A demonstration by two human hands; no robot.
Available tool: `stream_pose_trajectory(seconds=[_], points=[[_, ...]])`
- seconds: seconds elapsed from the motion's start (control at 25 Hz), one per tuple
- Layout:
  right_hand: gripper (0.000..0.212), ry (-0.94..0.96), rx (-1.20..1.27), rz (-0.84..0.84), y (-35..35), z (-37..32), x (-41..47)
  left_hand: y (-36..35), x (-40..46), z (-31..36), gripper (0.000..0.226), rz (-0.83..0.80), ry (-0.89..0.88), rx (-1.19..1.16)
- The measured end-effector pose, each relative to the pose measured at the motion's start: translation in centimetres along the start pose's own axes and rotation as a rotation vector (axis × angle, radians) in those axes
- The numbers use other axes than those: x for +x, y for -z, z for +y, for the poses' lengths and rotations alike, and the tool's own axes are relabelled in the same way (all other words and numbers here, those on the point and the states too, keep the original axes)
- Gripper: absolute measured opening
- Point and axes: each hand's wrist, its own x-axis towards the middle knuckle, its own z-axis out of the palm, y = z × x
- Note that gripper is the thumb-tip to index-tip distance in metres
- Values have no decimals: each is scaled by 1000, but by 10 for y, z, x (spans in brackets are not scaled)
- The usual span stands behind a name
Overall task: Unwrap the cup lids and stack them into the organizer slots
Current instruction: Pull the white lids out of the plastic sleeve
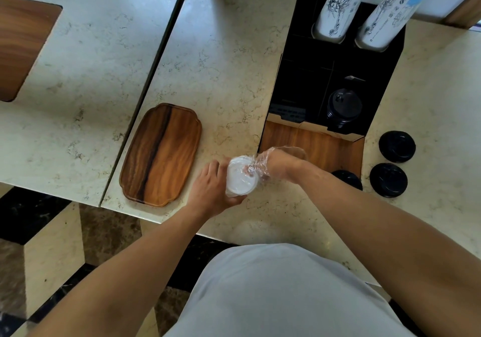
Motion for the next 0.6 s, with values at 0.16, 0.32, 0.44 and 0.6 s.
stream_pose_trajectory(seconds=[0.16, 0.32, 0.44, 0.6], points=[[28, 59, 200, -76, 10, 15, 10, -3, -13, -14, 85, -43, 84, 62], [14, 37, 338, -196, 25, 20, 7, 0, -18, -14, 77, -61, 67, 151], [23, 13, 227, -180, 29, 33, 16, 1, -19, -7, 76, -66, 76, 182], [19, -64, 489, -152, 51, 46, 6, 3, -22, -10, 81, -90, 95, 181]])
